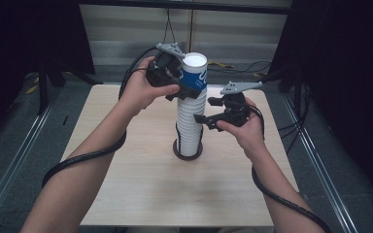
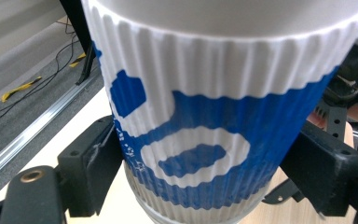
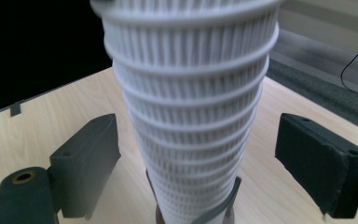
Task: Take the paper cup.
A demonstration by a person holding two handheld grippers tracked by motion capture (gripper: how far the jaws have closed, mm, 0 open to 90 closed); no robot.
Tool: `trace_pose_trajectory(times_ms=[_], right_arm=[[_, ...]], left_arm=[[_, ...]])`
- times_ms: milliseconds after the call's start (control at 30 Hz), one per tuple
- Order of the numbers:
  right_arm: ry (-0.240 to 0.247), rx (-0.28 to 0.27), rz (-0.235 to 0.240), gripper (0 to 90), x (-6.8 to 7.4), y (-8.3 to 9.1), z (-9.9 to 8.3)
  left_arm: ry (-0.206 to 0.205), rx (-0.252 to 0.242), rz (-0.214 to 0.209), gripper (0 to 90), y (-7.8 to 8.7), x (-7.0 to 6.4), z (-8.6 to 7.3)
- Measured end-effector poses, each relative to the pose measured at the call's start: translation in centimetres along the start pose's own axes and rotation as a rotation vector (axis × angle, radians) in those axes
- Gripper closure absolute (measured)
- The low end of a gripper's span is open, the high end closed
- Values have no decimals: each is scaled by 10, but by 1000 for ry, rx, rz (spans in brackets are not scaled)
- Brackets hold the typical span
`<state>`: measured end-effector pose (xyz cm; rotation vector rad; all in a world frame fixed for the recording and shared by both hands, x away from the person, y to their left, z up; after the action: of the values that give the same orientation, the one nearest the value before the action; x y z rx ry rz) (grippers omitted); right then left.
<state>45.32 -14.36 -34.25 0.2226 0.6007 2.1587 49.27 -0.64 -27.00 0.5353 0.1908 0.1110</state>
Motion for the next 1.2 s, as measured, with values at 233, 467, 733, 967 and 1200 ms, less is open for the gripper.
trace_pose_trajectory(times_ms=[233,467,733,967,1200], right_arm=[[-18,-34,-2,124,2,-6,18],[-16,-49,-2,119,6,-9,28],[-45,-56,-3,117,8,-13,32],[-35,-55,-25,128,9,-12,33],[-33,-60,-27,130,9,-10,31]], left_arm=[[8,-3,-1,172,1,1,-1],[11,-9,-2,173,2,2,-1],[17,1,10,174,2,2,-1],[43,-7,7,183,4,1,2],[51,-2,17,188,4,-1,5]])
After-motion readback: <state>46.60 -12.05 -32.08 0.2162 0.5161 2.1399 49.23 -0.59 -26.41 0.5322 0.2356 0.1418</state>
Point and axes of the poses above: each handheld gripper's, and its own axes: y roughly backward along the jaws, z roughly out of its top, x roughly to its left, the point moved 6 cm from there along -y, roughly forward along the jaws, and after that the axes turned 13 degrees about -z, right-handed, at the moved point
